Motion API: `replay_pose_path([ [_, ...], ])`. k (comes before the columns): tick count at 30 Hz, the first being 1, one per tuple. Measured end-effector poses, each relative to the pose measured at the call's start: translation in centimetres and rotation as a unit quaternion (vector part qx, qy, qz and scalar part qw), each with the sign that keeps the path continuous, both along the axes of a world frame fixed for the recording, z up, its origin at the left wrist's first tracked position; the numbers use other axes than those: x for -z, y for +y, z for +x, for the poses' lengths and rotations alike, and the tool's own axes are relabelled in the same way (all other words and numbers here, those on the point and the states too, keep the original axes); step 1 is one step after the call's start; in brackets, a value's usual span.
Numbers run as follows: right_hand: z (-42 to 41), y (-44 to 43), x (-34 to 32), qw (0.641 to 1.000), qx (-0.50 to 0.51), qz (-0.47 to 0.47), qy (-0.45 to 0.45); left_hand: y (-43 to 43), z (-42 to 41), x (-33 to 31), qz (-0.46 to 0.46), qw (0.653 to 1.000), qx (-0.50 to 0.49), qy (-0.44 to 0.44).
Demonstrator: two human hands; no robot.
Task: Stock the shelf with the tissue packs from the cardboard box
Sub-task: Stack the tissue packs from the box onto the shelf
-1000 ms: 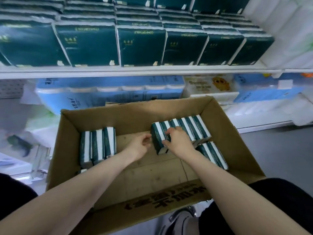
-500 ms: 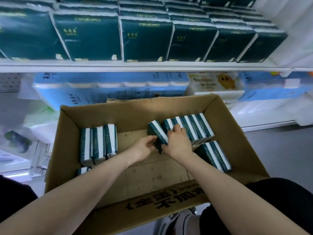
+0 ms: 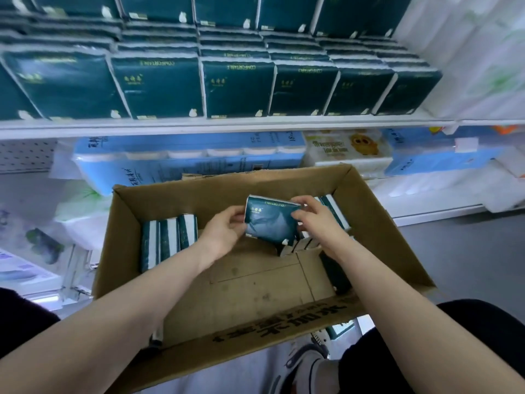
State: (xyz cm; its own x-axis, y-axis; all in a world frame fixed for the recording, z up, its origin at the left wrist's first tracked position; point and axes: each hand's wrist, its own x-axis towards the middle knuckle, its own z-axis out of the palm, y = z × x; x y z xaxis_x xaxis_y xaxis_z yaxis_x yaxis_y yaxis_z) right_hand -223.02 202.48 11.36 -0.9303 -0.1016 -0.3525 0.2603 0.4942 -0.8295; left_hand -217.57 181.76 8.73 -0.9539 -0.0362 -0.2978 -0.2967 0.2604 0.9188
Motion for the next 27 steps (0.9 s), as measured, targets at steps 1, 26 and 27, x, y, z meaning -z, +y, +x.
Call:
replay_pose_path([
  [1,0.2,0.5,-0.2,1.0,0.006,-0.008,0.014,0.1,0.1,-0.3,0.003,1.0,-0.001,0.009],
  [26,-8.6,9.3,-19.6,0.916,0.046,-0.053,0.395,8.4,-10.6,-21.8,-0.111,0.947,0.041,0.298],
  [27,-9.5,9.6,-20.4,0.913,0.052,-0.046,0.403,8.8,-11.6,-22.6,-0.107,0.946,0.041,0.303],
])
